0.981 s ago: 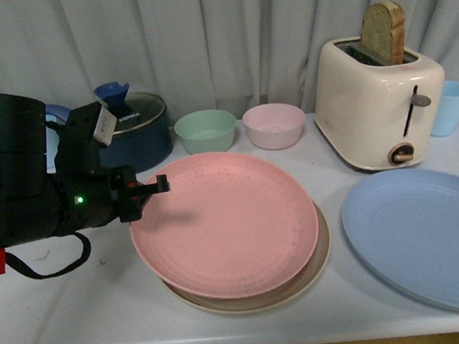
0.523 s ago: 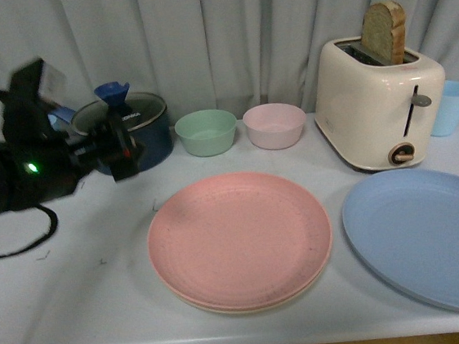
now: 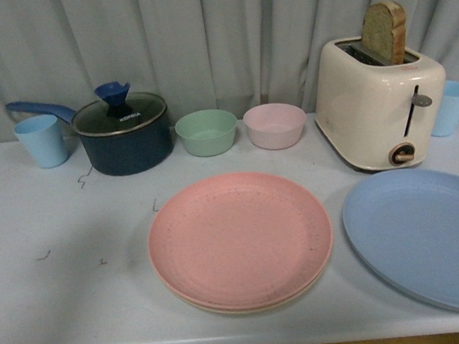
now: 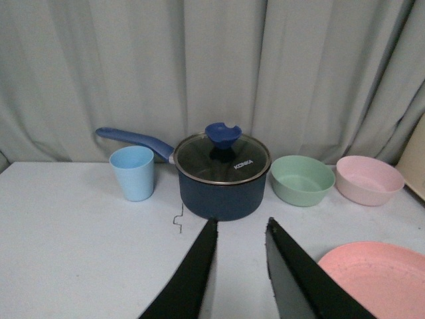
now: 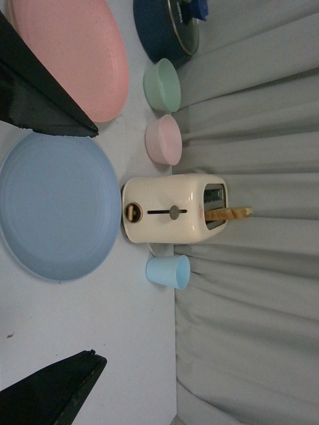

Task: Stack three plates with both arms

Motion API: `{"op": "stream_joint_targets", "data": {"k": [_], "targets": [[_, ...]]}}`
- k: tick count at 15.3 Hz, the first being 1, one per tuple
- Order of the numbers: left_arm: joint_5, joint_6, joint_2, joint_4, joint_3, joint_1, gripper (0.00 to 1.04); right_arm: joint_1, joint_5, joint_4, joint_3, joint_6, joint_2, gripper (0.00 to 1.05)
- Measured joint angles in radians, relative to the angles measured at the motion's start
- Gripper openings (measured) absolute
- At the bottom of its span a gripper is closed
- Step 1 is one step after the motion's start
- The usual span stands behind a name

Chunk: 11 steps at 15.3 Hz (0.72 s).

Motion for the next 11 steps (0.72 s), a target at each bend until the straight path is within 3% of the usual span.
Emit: {"op": "stream_joint_targets", "data": {"k": [2, 5, 9, 11], "targets": [[0.021, 0.001, -0.110, 0.005, -0.079, 0.014, 0.02, 0.000, 0.000, 0.000, 0.000, 0.000, 0.000, 0.98], [0.087, 0.003, -0.233, -0.045, -0.181, 0.088, 0.02, 0.000, 0.000, 0.000, 0.000, 0.000, 0.000, 0.98], [0.093, 0.004, -0.357, -0.052, -0.285, 0.090, 0.02, 0.000, 0.000, 0.000, 0.000, 0.000, 0.000, 0.98], [0.093, 0.004, -0.452, -0.137, -0.319, 0.090, 0.02, 0.000, 0.000, 0.000, 0.000, 0.000, 0.000, 0.98]]}}
